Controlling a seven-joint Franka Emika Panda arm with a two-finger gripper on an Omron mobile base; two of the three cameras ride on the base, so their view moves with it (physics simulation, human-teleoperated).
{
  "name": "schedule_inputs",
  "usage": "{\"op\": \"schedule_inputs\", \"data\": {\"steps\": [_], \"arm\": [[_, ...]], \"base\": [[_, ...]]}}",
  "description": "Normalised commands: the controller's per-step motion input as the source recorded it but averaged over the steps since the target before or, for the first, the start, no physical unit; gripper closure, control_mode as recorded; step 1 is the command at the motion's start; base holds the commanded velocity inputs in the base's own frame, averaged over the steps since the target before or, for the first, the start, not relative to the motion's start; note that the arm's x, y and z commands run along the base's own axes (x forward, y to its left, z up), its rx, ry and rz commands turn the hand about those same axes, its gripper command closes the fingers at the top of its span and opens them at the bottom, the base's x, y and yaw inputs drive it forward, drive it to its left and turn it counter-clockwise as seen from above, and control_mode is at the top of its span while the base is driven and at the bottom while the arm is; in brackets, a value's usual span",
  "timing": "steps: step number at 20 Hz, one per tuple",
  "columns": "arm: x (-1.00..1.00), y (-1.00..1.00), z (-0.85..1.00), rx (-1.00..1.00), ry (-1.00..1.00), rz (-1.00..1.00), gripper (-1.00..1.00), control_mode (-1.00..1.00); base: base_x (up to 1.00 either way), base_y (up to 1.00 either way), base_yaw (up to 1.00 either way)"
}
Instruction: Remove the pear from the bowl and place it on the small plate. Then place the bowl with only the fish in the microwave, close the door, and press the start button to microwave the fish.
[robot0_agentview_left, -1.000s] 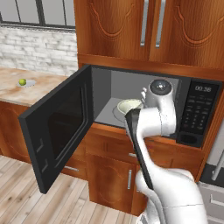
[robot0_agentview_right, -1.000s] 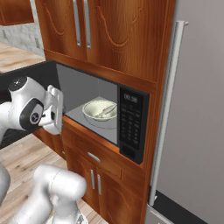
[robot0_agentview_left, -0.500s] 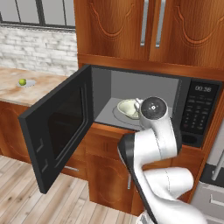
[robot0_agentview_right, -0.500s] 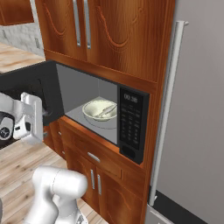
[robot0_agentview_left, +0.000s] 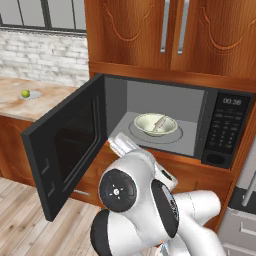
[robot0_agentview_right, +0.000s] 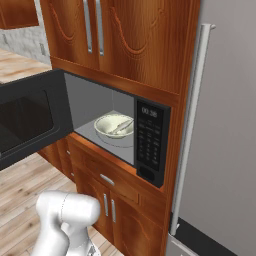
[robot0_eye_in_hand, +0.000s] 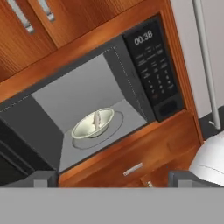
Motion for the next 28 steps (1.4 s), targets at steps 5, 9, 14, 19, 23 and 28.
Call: {"op": "schedule_inputs", "data": {"steps": [5,9,14,19,23,28], "arm": [[-0.71,0.88,-0.09,-0.33,-0.25,0.19,-1.00,-1.00],[0.08,1.00,-0.16,-0.29,-0.10,0.21,-1.00,-1.00],[0.29,1.00,-0.14,-0.25,0.00,0.10,-1.00,-1.00],[0.08,1.00,-0.14,-0.18,0.00,0.02,-1.00,-1.00],[0.62,1.00,-0.21,-0.06,0.03,-0.06,-1.00,-1.00],[0.66,1.00,-0.32,-0.07,0.05,-0.09,-1.00,-1.00]], "base": [[0.00,0.00,0.00],[0.00,0.00,0.00],[0.00,0.00,0.00],[0.00,0.00,0.00],[0.00,0.00,0.00],[0.00,0.00,0.00]]}}
